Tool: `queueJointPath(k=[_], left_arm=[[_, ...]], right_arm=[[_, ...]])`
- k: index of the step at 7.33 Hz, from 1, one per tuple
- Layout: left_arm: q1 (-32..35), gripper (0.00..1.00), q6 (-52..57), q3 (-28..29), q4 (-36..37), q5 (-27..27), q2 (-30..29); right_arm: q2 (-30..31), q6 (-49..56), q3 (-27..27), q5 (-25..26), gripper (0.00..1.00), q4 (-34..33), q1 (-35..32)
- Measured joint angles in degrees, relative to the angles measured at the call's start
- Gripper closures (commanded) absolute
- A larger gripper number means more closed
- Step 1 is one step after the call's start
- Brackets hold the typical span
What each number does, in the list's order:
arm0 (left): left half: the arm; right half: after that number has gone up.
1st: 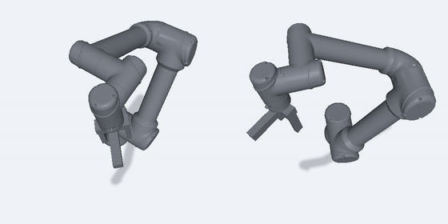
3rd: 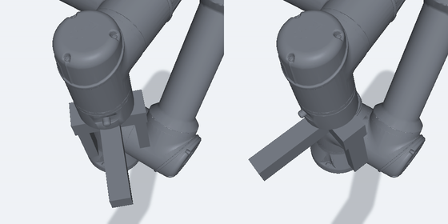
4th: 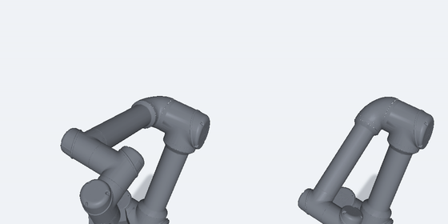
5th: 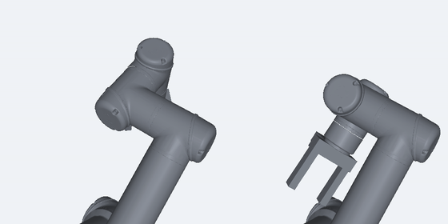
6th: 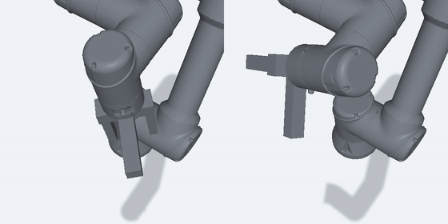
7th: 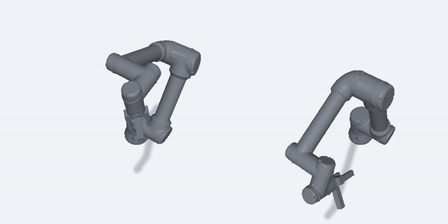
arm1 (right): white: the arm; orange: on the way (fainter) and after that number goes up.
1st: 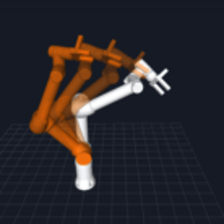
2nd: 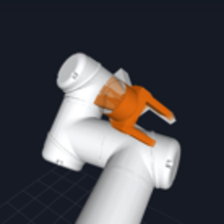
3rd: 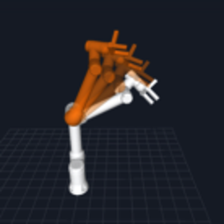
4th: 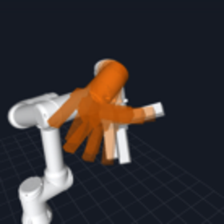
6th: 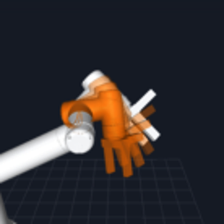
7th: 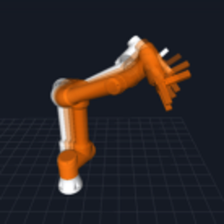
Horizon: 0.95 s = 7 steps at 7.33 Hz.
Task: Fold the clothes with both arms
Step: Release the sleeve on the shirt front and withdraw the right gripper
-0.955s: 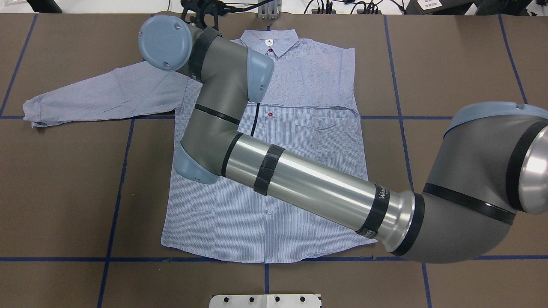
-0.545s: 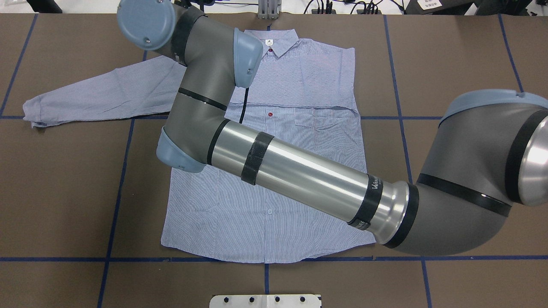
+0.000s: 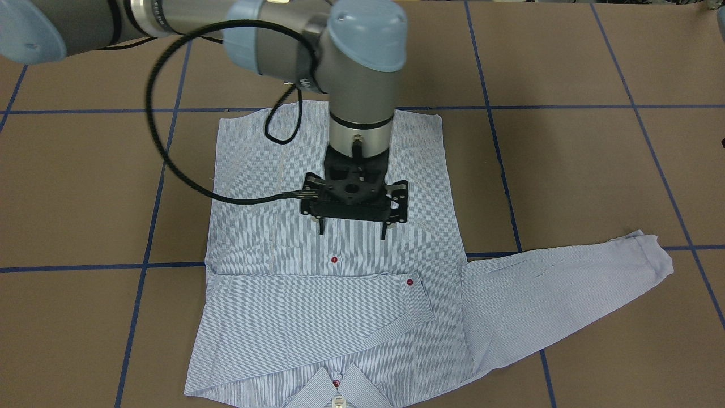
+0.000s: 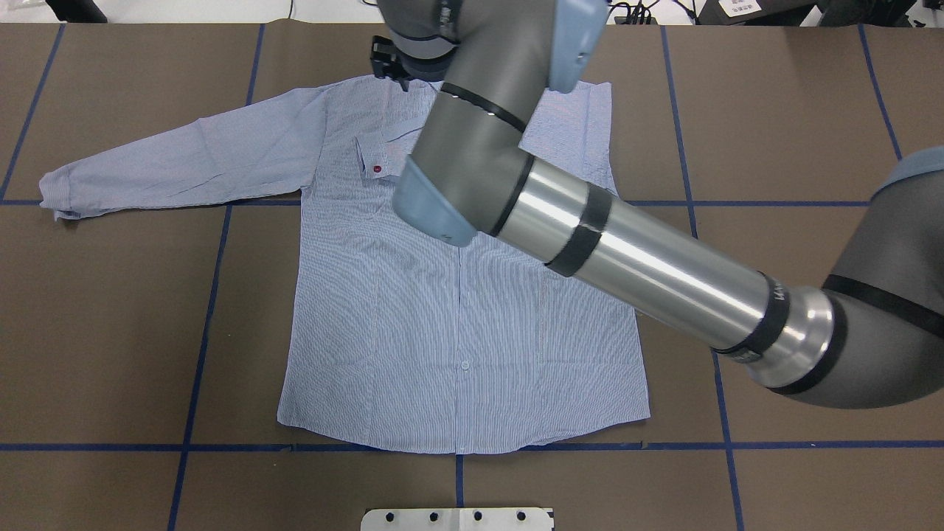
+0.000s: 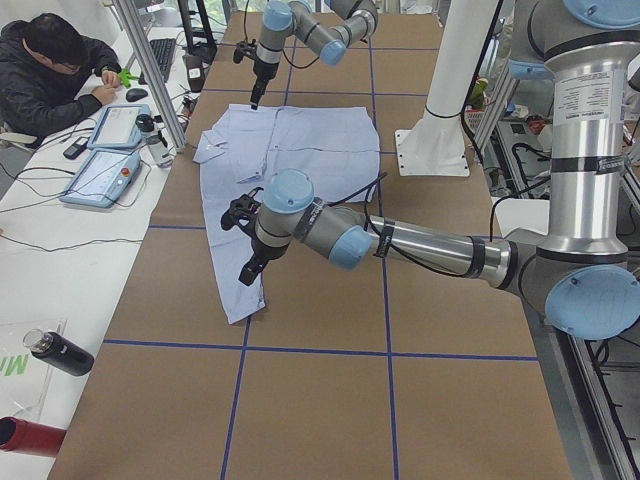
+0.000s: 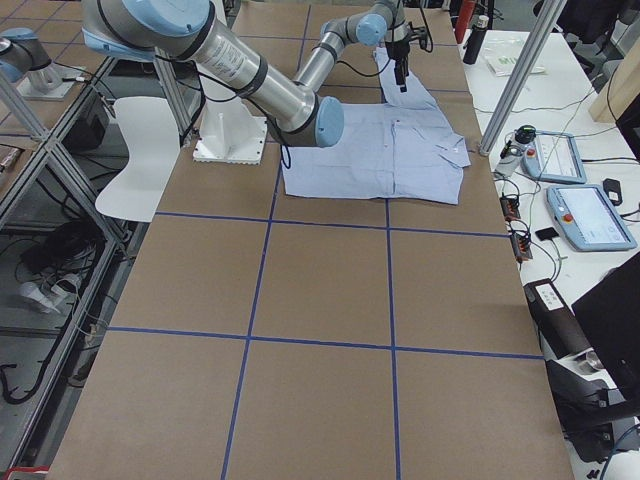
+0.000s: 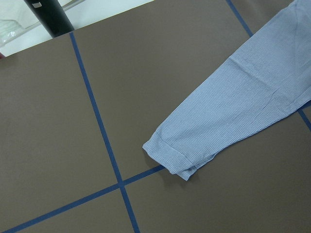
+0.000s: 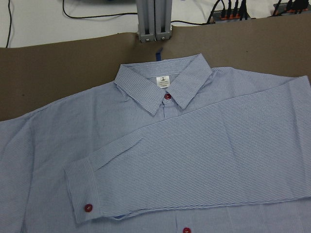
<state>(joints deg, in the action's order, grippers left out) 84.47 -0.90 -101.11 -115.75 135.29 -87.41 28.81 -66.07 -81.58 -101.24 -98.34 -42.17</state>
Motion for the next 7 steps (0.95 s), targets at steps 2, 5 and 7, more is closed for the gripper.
queueJointPath(k=[2,5,7], left_arm=[[-2.8,0.0,-10.5,8.5,-13.2,-0.5,-2.0],[-7.4,0.0,-21.8,17.2,-23.0,-5.0,-3.9],[-10.0,0.0,-29.9,22.4,-30.8,-8.3,-4.9]], right_arm=[[16.3,12.3,-17.4,-6.2,0.0,-3.4,-6.1],[37.0,33.3,-32.9,-14.9,0.0,-5.1,-16.9],[46.9,45.6,-36.3,-20.3,0.0,-4.9,-24.3]])
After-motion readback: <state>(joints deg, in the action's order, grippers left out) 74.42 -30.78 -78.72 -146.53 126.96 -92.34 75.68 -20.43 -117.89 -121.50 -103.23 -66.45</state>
